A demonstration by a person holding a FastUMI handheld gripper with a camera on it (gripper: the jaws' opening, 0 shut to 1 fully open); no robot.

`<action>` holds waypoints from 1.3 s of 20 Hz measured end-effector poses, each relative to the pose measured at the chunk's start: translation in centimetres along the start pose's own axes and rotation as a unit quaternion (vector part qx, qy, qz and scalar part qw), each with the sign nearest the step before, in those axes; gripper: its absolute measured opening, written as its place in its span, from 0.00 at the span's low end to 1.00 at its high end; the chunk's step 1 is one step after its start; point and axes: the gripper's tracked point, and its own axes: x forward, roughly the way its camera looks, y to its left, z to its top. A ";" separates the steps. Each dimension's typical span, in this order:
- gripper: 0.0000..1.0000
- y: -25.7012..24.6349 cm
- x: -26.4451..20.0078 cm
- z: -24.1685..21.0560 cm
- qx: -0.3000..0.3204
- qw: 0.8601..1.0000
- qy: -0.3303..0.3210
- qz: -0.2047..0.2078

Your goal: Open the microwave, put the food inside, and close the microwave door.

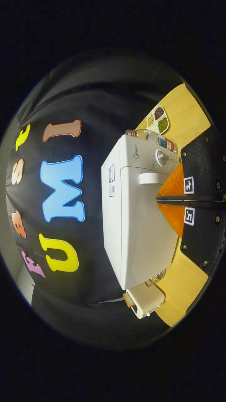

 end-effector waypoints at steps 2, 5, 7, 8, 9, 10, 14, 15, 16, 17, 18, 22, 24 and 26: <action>0.01 0.6 -2.9 1.2 -0.003 1.000 -0.020 0.006; 0.01 1.1 -6.9 2.3 -0.001 0.999 -0.042 0.007; 0.01 1.0 -9.3 2.9 -0.005 0.999 -0.053 0.001; 0.01 0.8 -10.5 3.1 -0.007 0.998 -0.060 -0.002; 0.02 0.6 -11.7 3.4 -0.007 0.998 -0.067 -0.005; 0.01 0.3 -12.8 3.7 -0.010 0.997 -0.075 -0.012; 0.01 -0.3 -16.8 4.0 -0.003 0.995 -0.092 -0.025; 0.03 -0.5 -17.5 3.9 -0.001 0.995 -0.094 -0.028; 0.11 -0.7 -18.4 4.0 0.002 0.995 -0.098 -0.031; 0.15 -0.6 -19.1 4.2 0.005 0.994 -0.103 -0.028; 0.27 -0.6 -19.7 4.2 0.007 0.994 -0.107 -0.027; 0.95 -0.8 -20.7 4.5 -0.011 0.992 -0.122 -0.030; 0.97 -0.7 -20.9 4.7 -0.017 0.991 -0.126 -0.030; 0.97 -0.3 -21.0 5.1 -0.010 0.991 -0.128 -0.022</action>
